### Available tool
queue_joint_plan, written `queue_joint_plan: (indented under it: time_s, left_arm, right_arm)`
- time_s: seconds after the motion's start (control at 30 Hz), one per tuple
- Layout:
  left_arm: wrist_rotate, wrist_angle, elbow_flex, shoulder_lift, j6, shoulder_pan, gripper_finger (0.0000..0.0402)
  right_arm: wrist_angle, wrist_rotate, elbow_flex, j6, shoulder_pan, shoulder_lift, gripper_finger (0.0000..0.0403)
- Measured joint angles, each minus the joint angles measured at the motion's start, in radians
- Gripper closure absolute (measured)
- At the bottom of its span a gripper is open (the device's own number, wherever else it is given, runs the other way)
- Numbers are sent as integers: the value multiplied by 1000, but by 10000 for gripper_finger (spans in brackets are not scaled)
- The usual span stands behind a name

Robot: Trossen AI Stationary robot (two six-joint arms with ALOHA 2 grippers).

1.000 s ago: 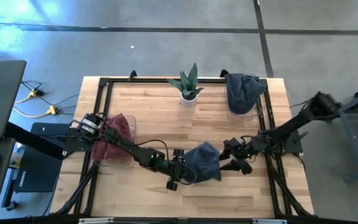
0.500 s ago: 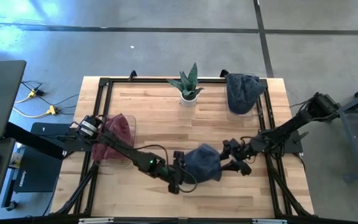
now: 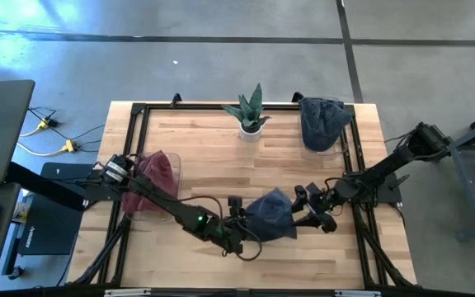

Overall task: Pick & Place hat
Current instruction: Put the blue cap into the right transparent bin

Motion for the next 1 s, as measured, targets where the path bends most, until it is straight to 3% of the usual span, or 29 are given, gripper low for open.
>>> queue_joint_plan:
  time_s: [0.33,0.6,0.87,1.0]
  left_arm:
    - [12,28,-3,67,-9,26,232]
    - [28,99,1,90,9,43,232]
    - [-48,81,-1,75,27,14,231]
    - [-35,83,0,73,23,15,231]
  right_arm:
    - [-225,233,0,185,-1,0,160]
    - [-30,191,0,77,0,0,160]
    - [-244,196,0,160,0,0,160]
    - [-216,181,0,138,0,0,160]
